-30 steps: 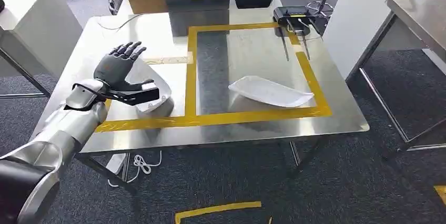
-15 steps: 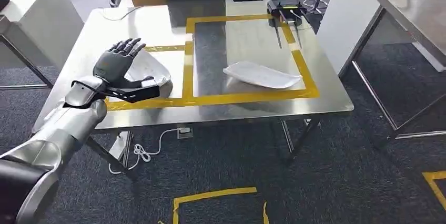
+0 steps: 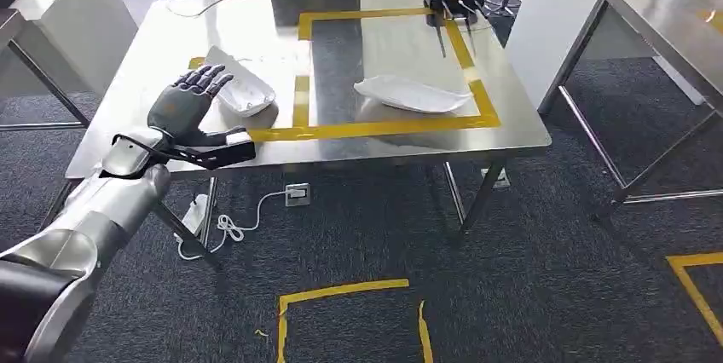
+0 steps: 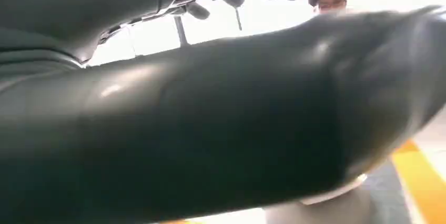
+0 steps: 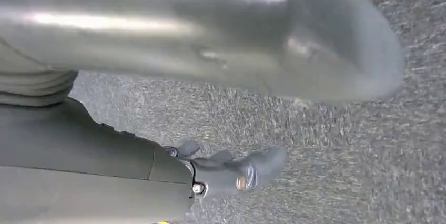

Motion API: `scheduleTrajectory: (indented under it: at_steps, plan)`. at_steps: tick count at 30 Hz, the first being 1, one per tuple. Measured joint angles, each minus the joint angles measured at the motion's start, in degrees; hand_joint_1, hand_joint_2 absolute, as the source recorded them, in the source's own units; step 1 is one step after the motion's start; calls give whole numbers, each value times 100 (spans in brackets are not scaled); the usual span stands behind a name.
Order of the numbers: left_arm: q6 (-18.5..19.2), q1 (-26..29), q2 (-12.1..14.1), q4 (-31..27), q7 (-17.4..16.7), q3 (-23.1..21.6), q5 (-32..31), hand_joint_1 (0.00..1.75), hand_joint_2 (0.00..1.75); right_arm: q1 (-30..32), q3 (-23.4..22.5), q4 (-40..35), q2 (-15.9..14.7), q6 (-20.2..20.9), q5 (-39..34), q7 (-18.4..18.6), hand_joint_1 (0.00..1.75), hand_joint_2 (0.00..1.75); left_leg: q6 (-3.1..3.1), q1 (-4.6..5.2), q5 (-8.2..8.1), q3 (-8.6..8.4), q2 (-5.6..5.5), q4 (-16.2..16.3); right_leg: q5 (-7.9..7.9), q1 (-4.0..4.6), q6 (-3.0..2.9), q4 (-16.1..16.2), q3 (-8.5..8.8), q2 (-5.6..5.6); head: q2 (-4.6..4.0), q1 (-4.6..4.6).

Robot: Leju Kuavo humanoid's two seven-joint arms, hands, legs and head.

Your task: Take the parts from the cabinet and place them on the table.

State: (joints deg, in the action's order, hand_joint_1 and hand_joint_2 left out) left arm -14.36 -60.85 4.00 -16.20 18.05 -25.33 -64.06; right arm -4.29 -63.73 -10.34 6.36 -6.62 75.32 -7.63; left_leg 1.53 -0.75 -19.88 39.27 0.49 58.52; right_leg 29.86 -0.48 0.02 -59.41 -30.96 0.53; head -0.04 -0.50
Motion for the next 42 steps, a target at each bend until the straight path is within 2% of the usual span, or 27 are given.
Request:
scheduleTrajectory:
  at_steps: [1,2,5,7,9,10,11,12,13,16,17,19,21,22,23,25,26,27,28,31,32,33,35,37,39,41,42]
  plan:
    - [7,10,-2,7,0,2,0,0,0,8,-4,0,0,2,-22,9,0,0,45,-3,53,25,-8,-25,-83,-18,-59,35,-58,-15,0,4]
    - [28,10,-4,13,0,4,-2,0,0,-6,-9,0,4,2,-26,13,0,0,59,-21,-96,69,-18,34,-162,-37,-105,41,-83,-42,0,4]
    - [72,-6,-11,15,2,9,-4,0,0,-10,-28,0,2,31,-55,164,0,0,92,-17,-1162,358,-25,1152,-389,-20,-177,41,-347,-38,0,26]
    - [103,3,-24,26,2,9,-15,0,0,-6,-39,0,-15,78,-81,317,0,0,86,-17,-1248,394,-25,1773,-534,-1,-182,28,-539,-39,0,26]
    - [120,3,-48,31,0,9,-22,0,0,-7,-42,0,-53,166,-81,442,0,0,36,-6,-880,82,-27,1600,-679,16,-172,16,-736,-39,0,28]
    - [120,-7,-65,28,-2,11,-22,0,0,-8,-48,0,-94,211,-79,485,0,0,-13,9,-755,-228,-32,1247,-759,25,-162,13,-828,-40,0,28]
    - [125,-24,-85,20,-2,11,-24,0,0,-17,-52,-2,-118,267,-92,503,0,0,-81,42,-839,-668,-39,729,-841,26,-143,7,-889,-40,0,26]
    - [147,-40,-96,-15,-2,11,-26,0,0,-24,-63,-4,-147,343,-147,500,0,0,-121,85,-1146,-1063,-34,187,-893,50,-100,2,-942,-31,0,26]
    - [153,-38,-114,-42,0,15,-28,0,0,-28,-103,-15,-229,411,-190,483,0,0,-87,87,-1152,-1078,-19,86,-971,29,-62,38,-937,-44,0,0]
    - [184,-25,-127,-31,7,15,-31,0,0,-24,-190,-33,-360,538,-253,461,0,0,-216,135,-964,-946,-17,-42,-1206,1,78,205,-936,-26,0,35]
    - [186,-28,-153,-24,11,15,-31,0,0,-10,-203,-31,-393,546,-267,461,0,0,-258,93,-843,-923,19,-94,-1102,-38,95,153,-983,-20,0,55]
    - [188,-28,-173,-26,11,15,-31,0,0,-6,-227,-31,-437,544,-269,455,0,0,-321,78,-656,-742,8,-112,-335,-36,167,-427,-1170,-29,0,24]
    - [188,-16,-175,-20,6,17,-31,0,0,-17,-234,-33,-503,546,-269,446,0,0,-321,77,-500,-537,7,-106,197,-47,215,-1316,-1357,-30,0,24]
    - [188,0,-175,-15,11,17,-31,0,0,-20,-240,-33,-514,546,-269,446,0,0,-311,75,-413,-423,8,-100,218,-51,226,-1670,-1378,-31,0,17]
    - [188,23,-175,-13,11,17,-31,0,0,-23,-243,-31,-533,549,-269,448,0,0,-297,70,-327,-310,9,-90,46,-55,236,-1749,-1280,-30,0,20]
    - [188,44,-175,-11,11,17,-31,0,0,-28,-254,-33,-555,546,-269,448,0,0,-251,46,-198,-108,9,-48,-308,-61,251,-1241,-767,-32,0,17]
    - [188,43,-175,-13,11,17,-31,0,0,-41,-271,-33,-562,546,-269,448,0,0,-216,40,-143,-23,8,-11,-295,-72,264,-753,-361,-33,0,17]
    - [188,41,-175,-39,11,17,-31,0,0,-69,-280,-33,-566,546,-269,448,0,0,-167,54,-101,46,7,29,50,-69,258,-179,48,-29,0,9]
    - [188,37,-155,-46,11,20,-31,0,0,-75,-282,-31,-584,548,-269,441,0,0,-129,54,-54,57,8,46,100,-10,99,-36,123,14,0,26]
    - [188,23,-168,-42,20,20,-31,0,0,-62,-299,-31,-586,549,-278,428,0,0,-16,48,105,39,9,-42,18,-4,-52,-11,23,6,0,-2]
    - [201,29,-162,-33,20,22,-29,0,0,-72,-310,-31,-588,551,-326,373,0,0,13,30,73,72,0,-23,-77,-31,-116,24,-27,-27,0,-2]
    - [216,30,-149,-35,20,22,-28,0,0,-86,-328,-33,-610,553,-381,328,0,0,34,22,-206,176,-12,120,-148,-28,-152,31,-88,-33,0,9]
    - [234,26,-131,-33,41,37,-13,0,0,-90,-387,-33,-712,699,-509,230,0,0,85,23,-943,404,-26,920,-300,-27,-177,27,-240,-37,0,17]
    - [242,61,-127,-33,79,94,39,0,0,-102,-470,-46,-861,864,-625,175,0,0,96,24,-1247,547,-26,1737,-449,-12,-182,17,-435,-42,0,17]
    - [269,101,-107,-33,131,120,123,0,0,-115,-558,-74,-1001,964,-732,146,0,0,52,27,-976,307,-29,1761,-588,9,-179,15,-619,-44,0,20]
    - [286,102,-101,-42,201,199,258,0,0,-131,-642,-94,-1139,946,-804,103,0,0,-62,64,-736,-376,-35,939,-728,43,-171,15,-778,-42,0,20]
    - [291,93,-87,-77,236,254,315,0,0,-148,-665,-96,-1150,938,-804,96,0,0,-176,115,-968,-797,-42,375,-767,29,-160,4,-799,-44,0,13]
